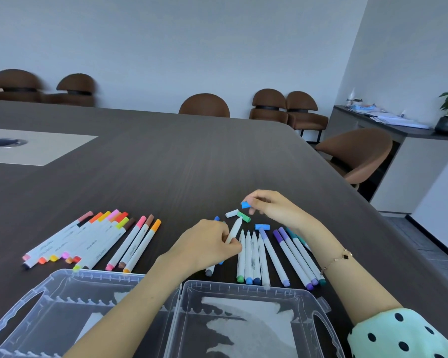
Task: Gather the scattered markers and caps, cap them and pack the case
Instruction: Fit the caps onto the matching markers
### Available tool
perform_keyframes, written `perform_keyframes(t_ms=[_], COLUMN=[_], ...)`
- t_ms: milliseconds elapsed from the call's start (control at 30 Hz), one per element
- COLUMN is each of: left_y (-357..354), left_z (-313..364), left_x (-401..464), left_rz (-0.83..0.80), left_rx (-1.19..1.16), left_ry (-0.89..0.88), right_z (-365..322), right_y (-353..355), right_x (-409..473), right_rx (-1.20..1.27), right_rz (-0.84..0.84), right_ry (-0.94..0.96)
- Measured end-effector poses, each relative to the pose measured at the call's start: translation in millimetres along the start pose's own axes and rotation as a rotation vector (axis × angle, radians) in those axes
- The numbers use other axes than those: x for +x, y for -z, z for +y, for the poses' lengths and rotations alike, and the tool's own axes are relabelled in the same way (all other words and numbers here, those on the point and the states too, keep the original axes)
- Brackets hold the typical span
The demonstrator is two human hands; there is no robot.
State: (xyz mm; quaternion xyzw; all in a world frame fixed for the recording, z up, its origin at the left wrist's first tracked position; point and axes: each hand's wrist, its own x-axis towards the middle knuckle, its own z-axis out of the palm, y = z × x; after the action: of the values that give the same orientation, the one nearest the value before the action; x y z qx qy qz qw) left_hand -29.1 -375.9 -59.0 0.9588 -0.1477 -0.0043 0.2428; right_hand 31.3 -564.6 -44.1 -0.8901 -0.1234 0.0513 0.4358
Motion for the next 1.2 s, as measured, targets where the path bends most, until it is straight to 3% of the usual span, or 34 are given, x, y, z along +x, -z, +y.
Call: perform_keyframes(t_ms=[167, 500, 633, 967, 1200], left_y=[-0.2, -3.2, -3.5, -3.5, -4.2], left_z=[0.0, -0.7, -2.7, 0.0, 6.2], left_x=[-0.4, 0.7, 2.0, 0.0, 0.4], left_rz=[0.022, 0.021, 0.038, -0.026, -0.061], left_rx=[-0.023, -0.007, -0.019, -0.056, -0.143], left_ry=[-0.029, -0.036, -0.032, -0.042, -0.013], right_z=[1.7, 5.8, 0.7, -3.0, -10.8], right_y=[-4.6, -10.2, -4.1, -16.6, -27.9], right_x=[0.6, 4.7, 1.5, -0.4, 0.3], right_rx=[0.058, -0.049, -0.028, -0.029, 0.039], right_rz=[0.009, 0.010, 0.083, -0.061, 0.027], right_ry=[-0.008, 0.023, 0.041, 0.020, 0.000])
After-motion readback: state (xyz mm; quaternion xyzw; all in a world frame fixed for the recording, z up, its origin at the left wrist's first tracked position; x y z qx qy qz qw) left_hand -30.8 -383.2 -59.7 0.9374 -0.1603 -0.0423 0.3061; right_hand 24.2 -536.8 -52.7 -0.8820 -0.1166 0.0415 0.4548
